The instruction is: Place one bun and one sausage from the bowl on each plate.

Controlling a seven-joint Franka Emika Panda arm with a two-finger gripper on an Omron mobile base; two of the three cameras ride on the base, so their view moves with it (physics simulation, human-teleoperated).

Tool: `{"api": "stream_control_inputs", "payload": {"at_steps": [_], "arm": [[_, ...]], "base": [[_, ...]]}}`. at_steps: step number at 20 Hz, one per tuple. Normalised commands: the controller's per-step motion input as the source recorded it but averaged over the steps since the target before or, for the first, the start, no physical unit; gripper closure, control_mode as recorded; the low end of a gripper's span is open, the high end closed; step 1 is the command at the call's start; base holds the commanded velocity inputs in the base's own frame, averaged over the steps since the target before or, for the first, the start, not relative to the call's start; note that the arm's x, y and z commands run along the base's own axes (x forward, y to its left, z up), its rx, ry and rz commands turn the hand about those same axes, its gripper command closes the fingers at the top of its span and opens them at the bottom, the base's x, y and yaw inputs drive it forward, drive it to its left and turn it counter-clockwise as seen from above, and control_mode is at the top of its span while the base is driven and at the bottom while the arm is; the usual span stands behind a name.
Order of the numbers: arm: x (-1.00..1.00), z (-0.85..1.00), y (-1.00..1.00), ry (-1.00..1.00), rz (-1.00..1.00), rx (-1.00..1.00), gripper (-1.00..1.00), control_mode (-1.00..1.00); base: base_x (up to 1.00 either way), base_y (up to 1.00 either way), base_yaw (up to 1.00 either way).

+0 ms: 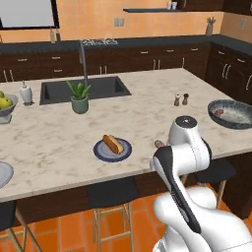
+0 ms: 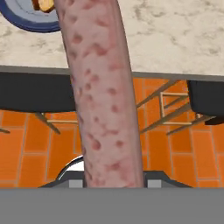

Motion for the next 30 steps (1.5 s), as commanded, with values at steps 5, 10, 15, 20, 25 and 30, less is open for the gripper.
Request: {"api": "stream_control_inputs", "payload": {"at_steps": [5, 10, 15, 20, 25, 30], "arm": [[0.0, 0.0, 0.0, 0.0, 0.0, 0.0, 1.0, 1.0], [0.27, 0.0, 0.0, 0.05, 0.0, 0.0, 1.0, -1.0], [0.89, 0.0, 0.07, 0.2, 0.0, -0.01, 1.0, -1.0], [1.0, -0.06, 0.65, 0.46, 0.07, -0.08, 1.0, -1.0], [0.82, -0.22, 0.62, 0.38, 0.04, -0.09, 1.0, -1.0], [0.58, -0.82, 0.14, 0.13, 0.0, -0.05, 1.0, -1.0]], "base": [[0.49, 0.63, -0.02], [0.45, 0.06, 0.0], [0.0, 0.0, 0.0], [0.0, 0.0, 0.0], [0.0, 0.0, 0.0], [0.0, 0.0, 0.0]]}}
